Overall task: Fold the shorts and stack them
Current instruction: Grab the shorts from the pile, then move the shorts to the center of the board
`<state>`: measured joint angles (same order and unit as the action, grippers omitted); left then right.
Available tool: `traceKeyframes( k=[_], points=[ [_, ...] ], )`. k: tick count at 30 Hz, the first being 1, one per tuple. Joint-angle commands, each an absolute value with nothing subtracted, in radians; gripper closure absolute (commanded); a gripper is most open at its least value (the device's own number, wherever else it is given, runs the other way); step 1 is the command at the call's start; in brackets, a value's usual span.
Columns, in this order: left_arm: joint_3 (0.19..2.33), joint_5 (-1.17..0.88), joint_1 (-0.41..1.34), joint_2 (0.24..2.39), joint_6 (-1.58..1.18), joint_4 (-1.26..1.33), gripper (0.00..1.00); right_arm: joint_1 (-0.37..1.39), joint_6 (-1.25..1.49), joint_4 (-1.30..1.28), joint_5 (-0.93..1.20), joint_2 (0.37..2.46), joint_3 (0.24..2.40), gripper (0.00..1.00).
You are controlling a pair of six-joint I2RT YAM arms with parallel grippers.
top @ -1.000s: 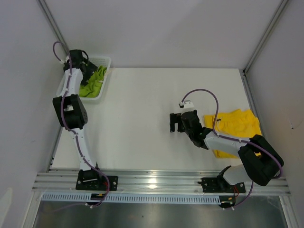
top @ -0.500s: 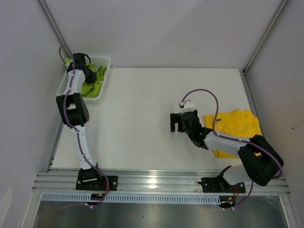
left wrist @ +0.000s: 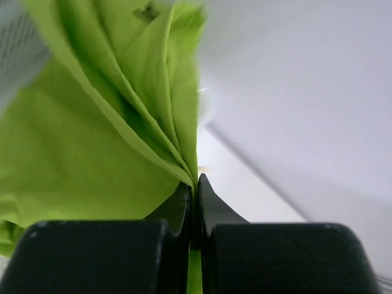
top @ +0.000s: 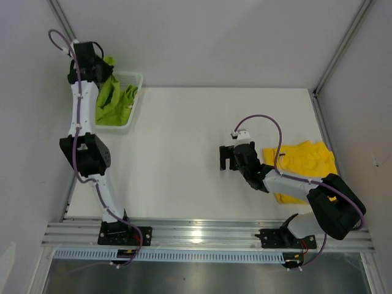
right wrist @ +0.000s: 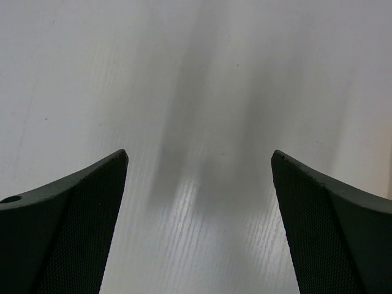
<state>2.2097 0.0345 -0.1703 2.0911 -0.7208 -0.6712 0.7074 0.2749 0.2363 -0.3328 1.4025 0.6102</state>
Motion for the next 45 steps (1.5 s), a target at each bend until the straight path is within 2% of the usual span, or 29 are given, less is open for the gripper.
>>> traceKeyframes(
  k=[1,5,8,11,15,16,19,22,25,26,28,29,31,36,37,39,40,41,45],
  points=[
    [2.358,0.054,-0.086,1.861,-0.641,-0.624,1.0,0.71,0.262,0.238,-0.367,1.376,0.64,0.0],
    [2.255,-0.064,0.0,1.659,-0.626,-0.568,1.0,0.71,0.264,0.242,-0.373,1.367,0.635,0.0],
    [2.07,-0.107,0.132,1.473,-0.63,-0.49,1.0,0.71,0.267,0.245,-0.383,1.356,0.624,0.01],
    [2.002,-0.068,0.335,1.346,-0.62,-0.442,1.0,0.707,0.27,0.252,-0.402,1.335,0.614,0.0],
    [2.068,-0.072,0.437,1.299,-0.618,-0.373,1.0,0.7,0.294,0.262,-0.445,1.287,0.58,0.01],
    [2.167,-0.081,0.443,1.305,-0.617,-0.367,1.0,0.693,0.298,0.271,-0.439,1.269,0.572,0.01],
    [2.265,-0.12,0.445,1.333,-0.626,-0.342,1.0,0.672,0.313,0.271,-0.419,1.241,0.56,0.01],
    [2.235,-0.14,0.445,1.304,-0.656,-0.249,1.0,0.661,0.318,0.279,-0.416,1.224,0.546,0.01],
    [2.12,-0.163,0.445,1.263,-0.71,-0.198,1.0,0.649,0.325,0.294,-0.411,1.2,0.526,0.0],
    [2.0,-0.172,0.445,1.25,-0.727,-0.164,1.0,0.647,0.328,0.298,-0.41,1.183,0.52,0.0],
    [1.901,-0.187,0.445,1.203,-0.776,-0.1,1.0,0.644,0.33,0.302,-0.416,1.166,0.505,0.0],
    [1.727,-0.184,0.445,1.186,-0.788,-0.075,1.0,0.644,0.336,0.302,-0.434,1.151,0.502,0.0],
    [1.605,-0.14,0.445,1.135,-0.813,-0.005,1.0,0.635,0.345,0.295,-0.451,1.135,0.494,0.0],
    [1.081,0.055,0.388,1.094,-0.856,0.084,0.99,0.617,0.359,0.292,-0.433,1.108,0.476,0.01],
    [1.048,0.049,0.356,1.103,-0.879,0.077,0.63,0.617,0.36,0.291,-0.431,1.106,0.476,0.01],
    [1.014,-0.035,0.247,1.166,-0.929,0.014,0.18,0.614,0.359,0.293,-0.417,1.108,0.474,0.01],
    [1.009,-0.07,0.211,1.19,-0.952,-0.077,0.01,0.612,0.357,0.295,-0.413,1.111,0.476,0.0],
    [1.012,-0.121,0.172,1.212,-0.934,-0.084,0.01,0.612,0.354,0.298,-0.387,1.112,0.474,0.0],
    [1.075,-0.023,0.173,1.154,-0.816,-0.179,0.01,0.611,0.341,0.328,-0.276,1.134,0.476,0.0]
  ],
)
